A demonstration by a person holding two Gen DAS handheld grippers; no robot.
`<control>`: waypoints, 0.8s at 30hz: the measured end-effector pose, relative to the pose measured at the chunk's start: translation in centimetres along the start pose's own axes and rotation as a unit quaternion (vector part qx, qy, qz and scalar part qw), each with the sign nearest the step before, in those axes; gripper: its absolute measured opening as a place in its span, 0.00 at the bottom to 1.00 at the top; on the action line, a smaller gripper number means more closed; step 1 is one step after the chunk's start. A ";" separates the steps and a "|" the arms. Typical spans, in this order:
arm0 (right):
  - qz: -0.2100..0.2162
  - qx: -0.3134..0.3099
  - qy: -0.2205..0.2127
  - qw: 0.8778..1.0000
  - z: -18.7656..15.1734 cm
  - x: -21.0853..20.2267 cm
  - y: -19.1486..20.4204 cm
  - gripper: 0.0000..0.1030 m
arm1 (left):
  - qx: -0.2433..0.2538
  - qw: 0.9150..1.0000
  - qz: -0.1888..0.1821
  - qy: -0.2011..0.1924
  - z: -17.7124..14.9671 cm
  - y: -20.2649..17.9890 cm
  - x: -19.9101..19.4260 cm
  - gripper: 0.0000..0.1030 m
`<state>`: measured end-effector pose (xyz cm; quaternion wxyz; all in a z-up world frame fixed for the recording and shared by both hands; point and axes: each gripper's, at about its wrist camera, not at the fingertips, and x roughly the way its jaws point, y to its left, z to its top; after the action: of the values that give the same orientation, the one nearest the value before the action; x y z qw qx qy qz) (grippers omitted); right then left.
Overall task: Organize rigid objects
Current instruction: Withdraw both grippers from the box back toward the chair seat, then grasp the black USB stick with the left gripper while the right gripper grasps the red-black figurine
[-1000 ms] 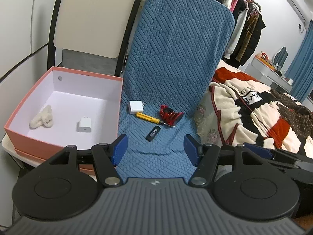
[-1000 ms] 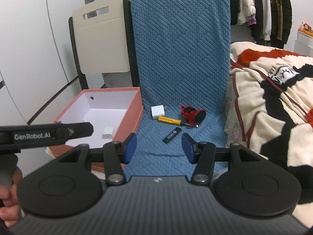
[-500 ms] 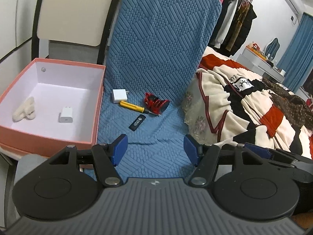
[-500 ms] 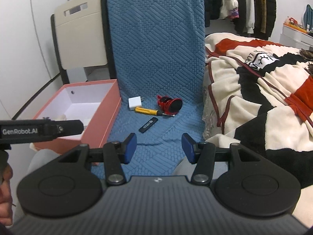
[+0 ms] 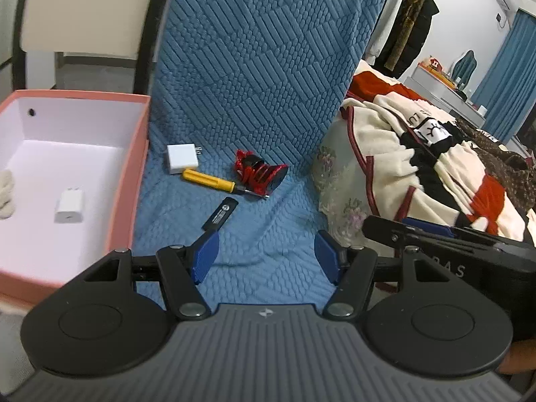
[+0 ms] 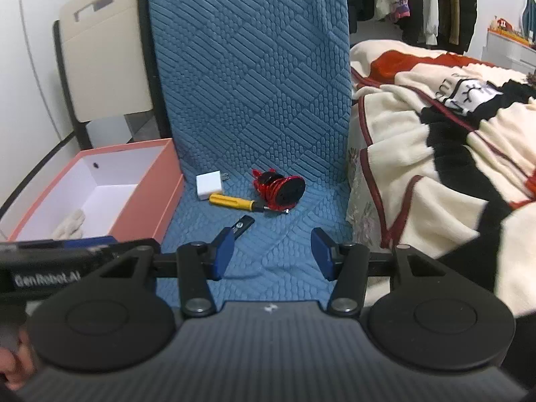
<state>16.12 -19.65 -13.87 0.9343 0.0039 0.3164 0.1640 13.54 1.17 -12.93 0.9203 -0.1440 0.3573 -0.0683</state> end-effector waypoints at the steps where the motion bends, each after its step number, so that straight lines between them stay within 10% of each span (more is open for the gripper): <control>1: 0.002 0.003 0.001 1.000 0.2 0.7 -0.1 0.52 | 0.000 1.000 -0.003 0.001 0.1 0.0 1.0 0.67; 24: 0.052 -0.003 0.056 0.997 5.7 19.1 0.5 0.52 | 0.020 0.998 0.025 0.051 0.2 5.3 20.1 0.61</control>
<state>33.57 -12.76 -20.51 0.9053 0.0079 0.3671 0.2135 28.55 1.68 -27.30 0.9051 -0.1127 0.4055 -0.0601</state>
